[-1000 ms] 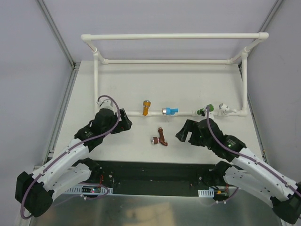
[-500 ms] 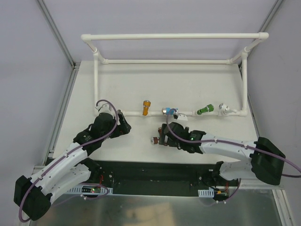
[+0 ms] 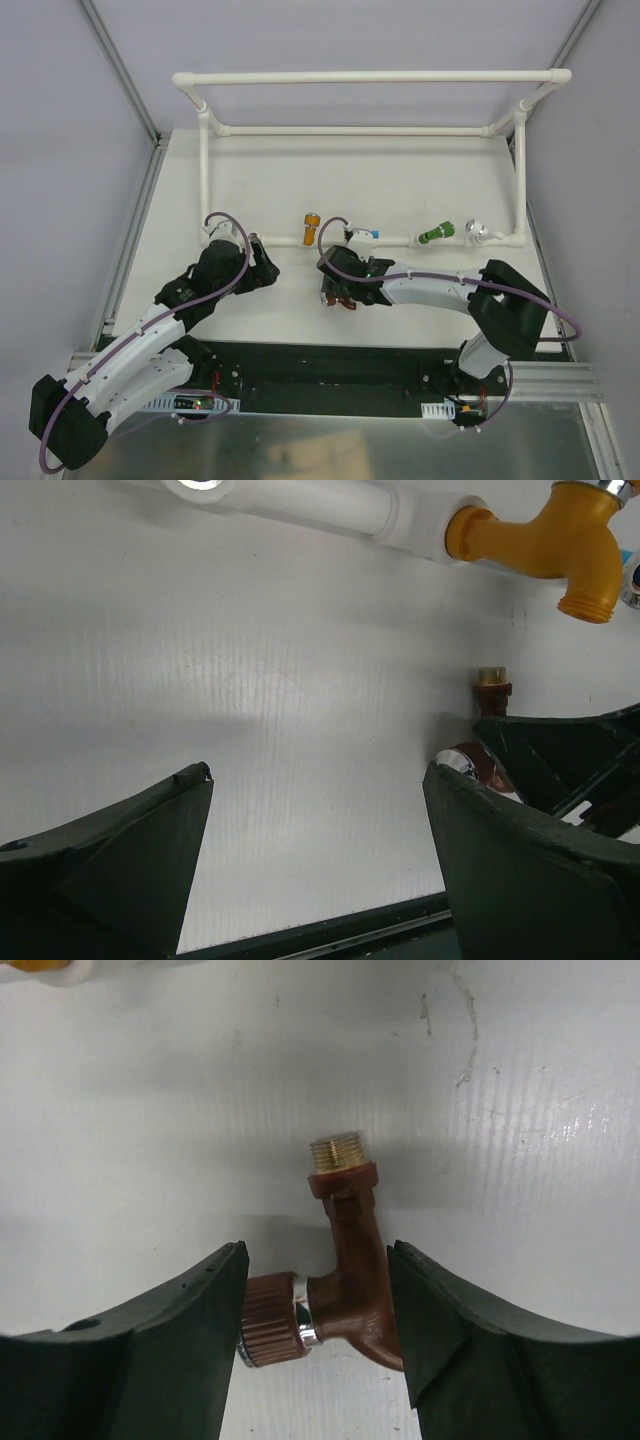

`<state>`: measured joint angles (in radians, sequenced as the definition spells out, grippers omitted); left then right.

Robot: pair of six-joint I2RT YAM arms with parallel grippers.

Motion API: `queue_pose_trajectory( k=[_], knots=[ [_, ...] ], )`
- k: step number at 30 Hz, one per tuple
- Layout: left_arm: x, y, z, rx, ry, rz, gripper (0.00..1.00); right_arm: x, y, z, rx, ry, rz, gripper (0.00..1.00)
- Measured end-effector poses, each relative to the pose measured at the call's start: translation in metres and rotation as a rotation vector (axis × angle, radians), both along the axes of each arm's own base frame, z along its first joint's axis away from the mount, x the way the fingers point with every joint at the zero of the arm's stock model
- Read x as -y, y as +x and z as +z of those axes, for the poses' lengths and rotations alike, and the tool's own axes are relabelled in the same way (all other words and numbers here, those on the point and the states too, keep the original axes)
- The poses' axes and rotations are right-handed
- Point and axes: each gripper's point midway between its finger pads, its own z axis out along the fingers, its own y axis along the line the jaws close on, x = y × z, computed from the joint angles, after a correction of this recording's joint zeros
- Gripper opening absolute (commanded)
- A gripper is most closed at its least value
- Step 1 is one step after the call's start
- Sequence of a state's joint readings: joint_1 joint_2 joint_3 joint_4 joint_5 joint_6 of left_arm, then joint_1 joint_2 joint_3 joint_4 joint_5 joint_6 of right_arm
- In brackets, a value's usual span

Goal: Install the water faucets
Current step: Move the water faucet to the center of the board.

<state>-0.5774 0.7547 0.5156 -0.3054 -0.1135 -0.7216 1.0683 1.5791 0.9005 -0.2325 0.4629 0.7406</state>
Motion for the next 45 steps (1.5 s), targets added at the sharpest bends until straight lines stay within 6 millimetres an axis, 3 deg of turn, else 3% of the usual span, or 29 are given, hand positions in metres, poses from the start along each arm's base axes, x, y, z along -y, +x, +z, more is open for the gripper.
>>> queue_pose_trajectory(
  k=[10,19,23,27,28,30,33,36,39,41,45],
  knots=[
    [-0.001,-0.002,-0.003,-0.009,0.005,0.0,0.9,0.015,0.011,-0.027,-0.052,-0.072,-0.047,0.5],
    [-0.001,-0.002,-0.005,-0.019,0.011,-0.001,0.9,0.007,0.013,-0.029,-0.06,-0.074,-0.011,0.12],
    [0.0,-0.003,-0.006,-0.023,0.007,-0.007,0.9,0.003,0.003,-0.029,-0.049,-0.043,0.065,0.06],
    [0.002,-0.004,-0.006,-0.027,0.002,-0.015,0.9,-0.013,-0.028,-0.029,-0.05,-0.06,0.273,0.02],
    [0.002,-0.005,-0.006,-0.029,-0.001,-0.018,0.9,-0.02,-0.038,-0.029,-0.05,-0.067,0.343,0.03],
    [0.003,-0.005,-0.006,-0.032,-0.004,-0.022,0.9,-0.03,-0.054,-0.029,-0.051,-0.085,0.465,0.15],
    [0.005,-0.006,-0.007,-0.039,-0.011,-0.027,0.9,-0.046,-0.071,-0.029,-0.04,-0.122,0.626,0.57],
    [0.006,-0.009,-0.009,-0.054,-0.024,-0.03,0.9,-0.055,-0.081,-0.028,-0.016,-0.156,0.728,0.74],
    [0.007,-0.013,-0.014,-0.072,-0.033,-0.031,0.9,-0.054,-0.082,-0.026,0.006,-0.172,0.757,0.83],
    [0.009,-0.016,-0.016,-0.089,-0.045,-0.034,0.9,-0.046,-0.08,-0.021,0.026,-0.168,0.734,0.83],
    [0.013,-0.02,-0.022,-0.127,-0.059,-0.048,0.9,-0.033,-0.072,0.014,0.086,-0.095,0.587,0.81]
  ],
)
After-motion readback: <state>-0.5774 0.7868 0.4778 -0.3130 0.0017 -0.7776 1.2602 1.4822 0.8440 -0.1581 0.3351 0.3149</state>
